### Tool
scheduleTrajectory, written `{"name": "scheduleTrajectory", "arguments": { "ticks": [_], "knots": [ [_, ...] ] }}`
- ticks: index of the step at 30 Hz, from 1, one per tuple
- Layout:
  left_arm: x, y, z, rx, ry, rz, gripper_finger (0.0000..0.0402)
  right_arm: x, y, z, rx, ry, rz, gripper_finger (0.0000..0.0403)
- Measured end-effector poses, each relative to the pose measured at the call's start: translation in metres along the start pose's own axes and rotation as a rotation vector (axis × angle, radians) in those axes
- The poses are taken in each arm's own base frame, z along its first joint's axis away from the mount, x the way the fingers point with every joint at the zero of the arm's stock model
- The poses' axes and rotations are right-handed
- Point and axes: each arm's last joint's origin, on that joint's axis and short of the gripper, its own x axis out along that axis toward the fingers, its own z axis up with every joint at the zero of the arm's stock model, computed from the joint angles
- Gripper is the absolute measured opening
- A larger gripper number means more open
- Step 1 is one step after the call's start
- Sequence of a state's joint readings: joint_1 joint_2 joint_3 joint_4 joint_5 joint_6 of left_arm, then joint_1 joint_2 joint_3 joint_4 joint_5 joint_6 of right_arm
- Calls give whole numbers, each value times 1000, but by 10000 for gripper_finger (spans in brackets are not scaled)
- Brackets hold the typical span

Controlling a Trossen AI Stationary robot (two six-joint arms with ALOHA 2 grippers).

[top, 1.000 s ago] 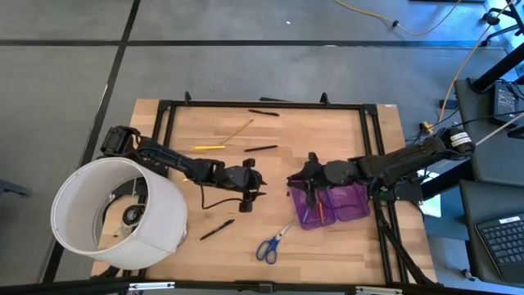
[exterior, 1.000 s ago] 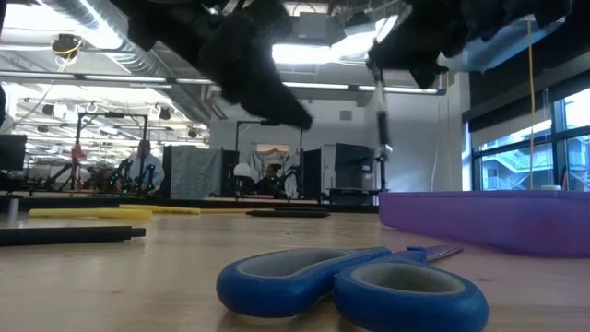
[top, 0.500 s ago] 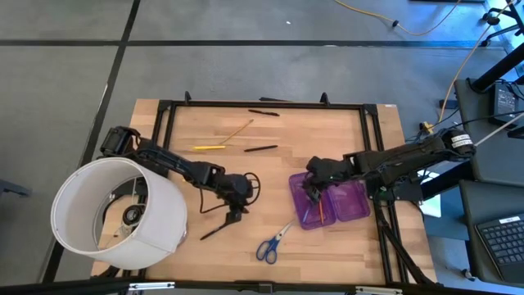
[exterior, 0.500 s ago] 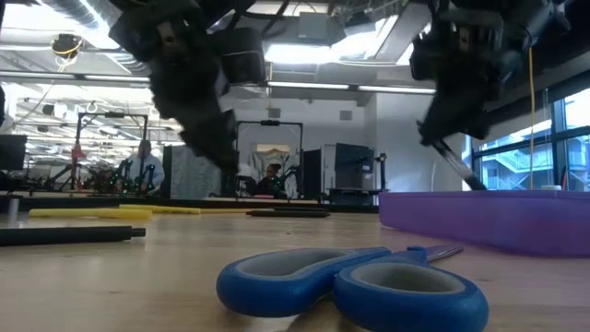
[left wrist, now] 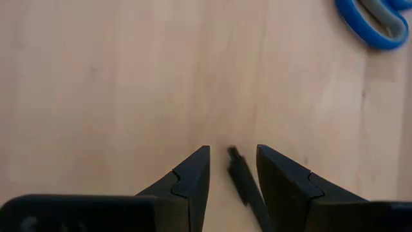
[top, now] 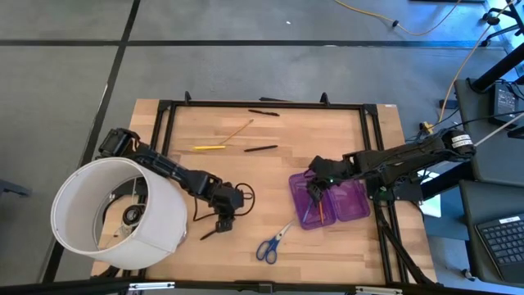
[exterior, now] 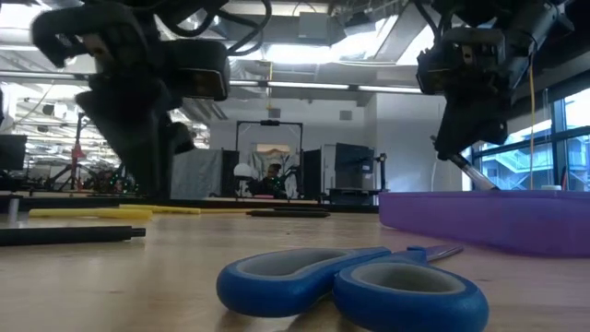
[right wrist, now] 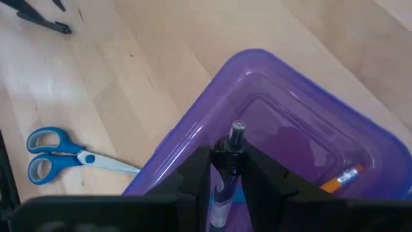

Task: Pick & place school supplies into a supply box
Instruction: Put the black pen into the supply box

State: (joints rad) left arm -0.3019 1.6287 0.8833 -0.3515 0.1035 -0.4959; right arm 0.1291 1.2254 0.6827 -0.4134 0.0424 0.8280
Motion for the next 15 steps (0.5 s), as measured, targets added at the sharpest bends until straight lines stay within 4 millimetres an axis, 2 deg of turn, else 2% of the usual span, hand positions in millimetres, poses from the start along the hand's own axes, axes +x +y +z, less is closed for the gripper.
{"name": "scheduleTrajectory", "arguments": {
  "ticks": [7,15],
  "knots": [
    [1,-12,-8,-30,41,-51,118,8,-3,-4,53,56,-36,79],
    [2,-15,-18,-42,78,31,114,31,-6,-8,52,116,-105,79]
  ]
}}
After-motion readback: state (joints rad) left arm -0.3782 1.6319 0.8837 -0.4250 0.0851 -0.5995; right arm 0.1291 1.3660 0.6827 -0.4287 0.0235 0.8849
